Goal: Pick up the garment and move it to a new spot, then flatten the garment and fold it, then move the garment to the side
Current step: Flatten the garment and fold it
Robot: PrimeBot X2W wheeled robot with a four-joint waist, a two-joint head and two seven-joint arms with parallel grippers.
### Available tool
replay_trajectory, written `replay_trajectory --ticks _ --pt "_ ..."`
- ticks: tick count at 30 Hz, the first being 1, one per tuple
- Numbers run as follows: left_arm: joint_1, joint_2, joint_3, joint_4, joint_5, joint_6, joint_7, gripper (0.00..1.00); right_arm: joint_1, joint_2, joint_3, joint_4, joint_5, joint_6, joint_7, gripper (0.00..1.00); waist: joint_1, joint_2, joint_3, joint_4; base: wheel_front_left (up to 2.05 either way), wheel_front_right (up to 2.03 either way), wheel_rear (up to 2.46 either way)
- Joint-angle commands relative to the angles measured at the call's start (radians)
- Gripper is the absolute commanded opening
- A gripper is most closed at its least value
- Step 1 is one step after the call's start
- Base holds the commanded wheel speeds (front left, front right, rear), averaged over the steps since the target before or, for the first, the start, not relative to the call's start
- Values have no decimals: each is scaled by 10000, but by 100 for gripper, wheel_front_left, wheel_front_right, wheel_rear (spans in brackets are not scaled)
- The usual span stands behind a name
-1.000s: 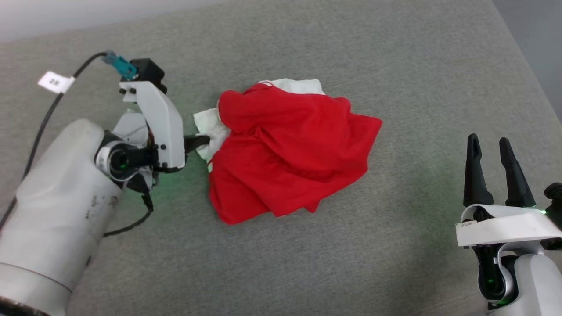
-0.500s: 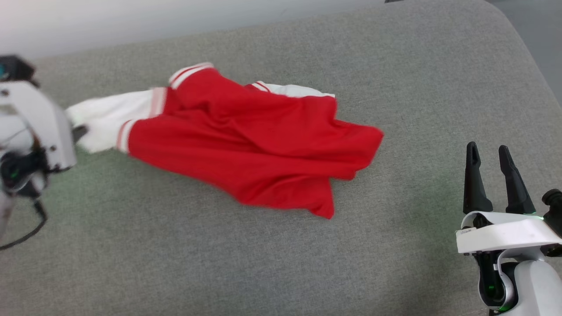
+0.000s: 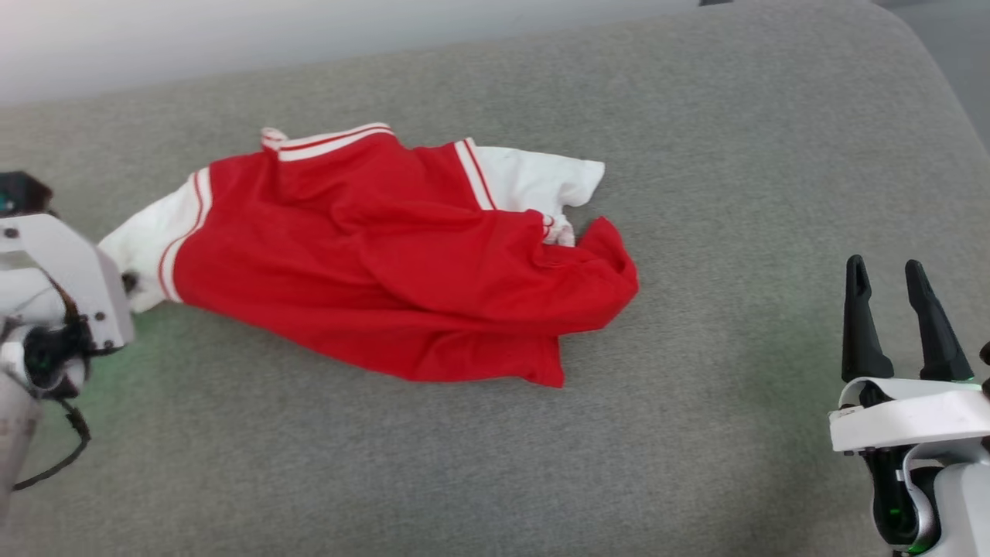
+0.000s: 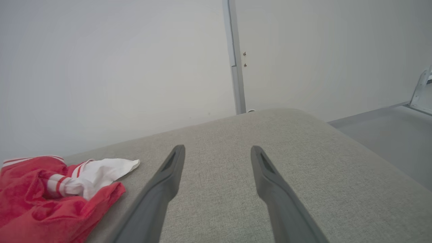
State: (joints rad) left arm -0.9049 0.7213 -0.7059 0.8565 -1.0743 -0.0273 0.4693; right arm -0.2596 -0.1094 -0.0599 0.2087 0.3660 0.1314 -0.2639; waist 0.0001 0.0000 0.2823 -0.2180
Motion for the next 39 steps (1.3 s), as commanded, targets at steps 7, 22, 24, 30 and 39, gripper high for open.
replay_trajectory --ticks 7,22,24,30,39 --pt "447 -445 147 -257 516 -230 -2738 100 -505 -1081 1021 826 54 -14 -2 100 -1 0 -417 1214 0 0 0" --pt "3503 -2339 68 -3416 2580 1921 -7337 100 -3929 -3965 4602 2342 2394 -14 5296 100 -1 0 -590 4122 0 0 0" --pt "3970 -2529 454 -4183 3112 2225 -7348 100 -4345 -4308 5039 2646 2936 -14 6454 100 -1 0 -497 4463 0 0 0" --pt "5257 -3162 1537 -5717 4221 2392 -7334 100 -5830 -4774 5522 4016 3870 -14 8935 100 -1 0 -104 5240 0 0 0" --pt "5893 -3962 2461 -6137 5003 1922 -7335 100 -7111 -4330 6195 6416 3049 -14 10565 100 -1 0 256 5729 0 0 0"
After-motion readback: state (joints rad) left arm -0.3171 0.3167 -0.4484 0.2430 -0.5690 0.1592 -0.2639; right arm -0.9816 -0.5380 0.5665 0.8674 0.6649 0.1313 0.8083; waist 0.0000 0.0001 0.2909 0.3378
